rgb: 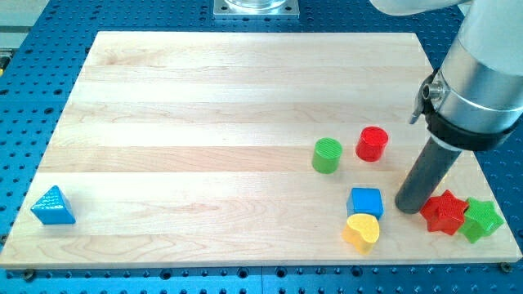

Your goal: Move the blue cube to the top right of the blue triangle

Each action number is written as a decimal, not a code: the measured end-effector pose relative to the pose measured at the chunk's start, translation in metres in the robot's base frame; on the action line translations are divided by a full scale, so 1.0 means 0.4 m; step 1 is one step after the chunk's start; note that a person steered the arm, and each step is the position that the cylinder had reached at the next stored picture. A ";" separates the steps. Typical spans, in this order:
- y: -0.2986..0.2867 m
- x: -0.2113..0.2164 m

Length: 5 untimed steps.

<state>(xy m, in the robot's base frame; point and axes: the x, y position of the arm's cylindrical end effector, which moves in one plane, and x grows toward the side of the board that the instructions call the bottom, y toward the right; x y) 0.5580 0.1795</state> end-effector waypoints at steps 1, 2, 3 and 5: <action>-0.107 -0.003; -0.176 -0.019; -0.064 0.016; -0.415 0.012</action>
<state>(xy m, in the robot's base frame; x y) 0.5628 0.0133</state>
